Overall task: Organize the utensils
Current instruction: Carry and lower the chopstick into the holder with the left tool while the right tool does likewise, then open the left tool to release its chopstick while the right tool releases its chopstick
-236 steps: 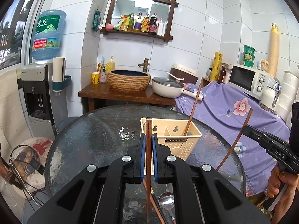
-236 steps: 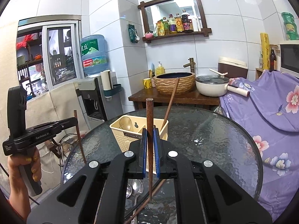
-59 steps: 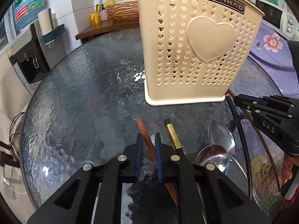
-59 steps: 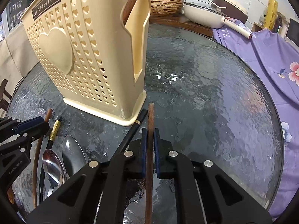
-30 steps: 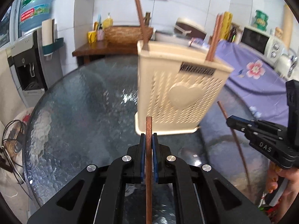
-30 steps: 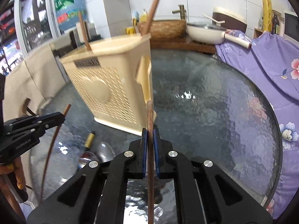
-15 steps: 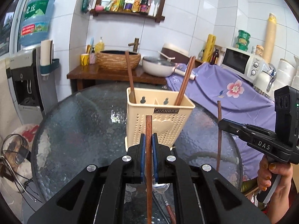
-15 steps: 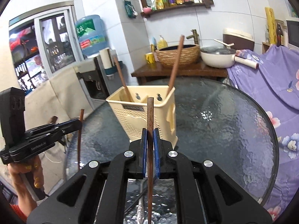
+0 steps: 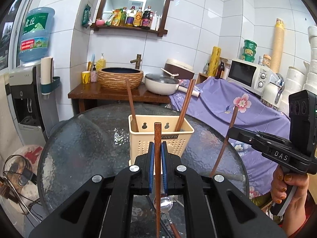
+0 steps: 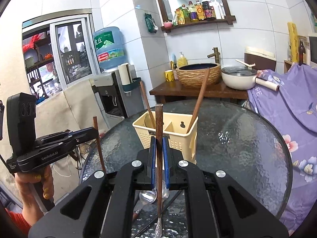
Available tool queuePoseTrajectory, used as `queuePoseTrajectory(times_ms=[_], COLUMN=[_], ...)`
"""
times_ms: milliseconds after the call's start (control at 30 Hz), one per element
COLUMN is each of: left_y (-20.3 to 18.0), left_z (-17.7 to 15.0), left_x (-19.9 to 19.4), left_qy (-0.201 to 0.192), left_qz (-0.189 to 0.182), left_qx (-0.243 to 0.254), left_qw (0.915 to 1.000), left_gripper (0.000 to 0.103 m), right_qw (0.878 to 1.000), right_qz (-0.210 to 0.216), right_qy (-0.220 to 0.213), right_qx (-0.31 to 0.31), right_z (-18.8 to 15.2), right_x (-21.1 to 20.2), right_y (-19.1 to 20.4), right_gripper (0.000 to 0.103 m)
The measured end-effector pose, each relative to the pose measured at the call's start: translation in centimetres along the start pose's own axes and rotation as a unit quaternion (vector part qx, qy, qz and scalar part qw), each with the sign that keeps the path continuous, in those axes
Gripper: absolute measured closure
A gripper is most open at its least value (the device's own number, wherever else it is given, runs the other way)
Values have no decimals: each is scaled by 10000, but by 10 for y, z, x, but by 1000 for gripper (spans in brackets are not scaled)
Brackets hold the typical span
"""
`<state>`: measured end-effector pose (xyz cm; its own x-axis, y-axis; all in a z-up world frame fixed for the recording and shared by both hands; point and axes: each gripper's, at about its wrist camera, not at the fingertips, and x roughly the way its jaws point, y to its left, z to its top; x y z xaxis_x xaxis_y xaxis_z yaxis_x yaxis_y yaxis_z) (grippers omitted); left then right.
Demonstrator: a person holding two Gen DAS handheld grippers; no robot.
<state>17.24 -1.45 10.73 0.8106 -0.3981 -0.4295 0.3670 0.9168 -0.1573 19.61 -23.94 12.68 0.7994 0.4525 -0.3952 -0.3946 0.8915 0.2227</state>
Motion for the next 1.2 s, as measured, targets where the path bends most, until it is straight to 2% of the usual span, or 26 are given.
queuePoseTrajectory(times_ms=[267,433,567,733,867,933,1067,1200], left_y=[-5,-11,-14,-17,-15,-16,-11,0], left_z=[16,36,65,117,158,168,175,157], left_x=[-8,-13,-19,-30,-23,-17,2,31], left_qy=[-154,-260,-429,-765,-933,-1006,-979,-821], left_qz=[-131,-298,-377,-343,-189,-53,120,245], left_qx=[87,160,216,247,142,161,76,-56], left_qw=[9998,9991,9981,9962,9954,9948,9951,9963], left_gripper=[96,96,96,96,96,96,96,96], right_qw=[9998,9996,9992,9985,9972,9965,9953,9960], right_qz=[64,124,158,170,-107,-212,-495,-618], right_qy=[-103,-142,-256,-478,-716,-800,-819,-647], right_qx=[-150,-219,-277,-188,-185,-140,-115,-30], right_z=[17,37,66,116,157,169,180,161], right_x=[1,1,-1,-5,-1,3,23,51], right_y=[8,8,10,8,6,4,-2,-12], right_gripper=[95,95,95,95,95,95,95,95])
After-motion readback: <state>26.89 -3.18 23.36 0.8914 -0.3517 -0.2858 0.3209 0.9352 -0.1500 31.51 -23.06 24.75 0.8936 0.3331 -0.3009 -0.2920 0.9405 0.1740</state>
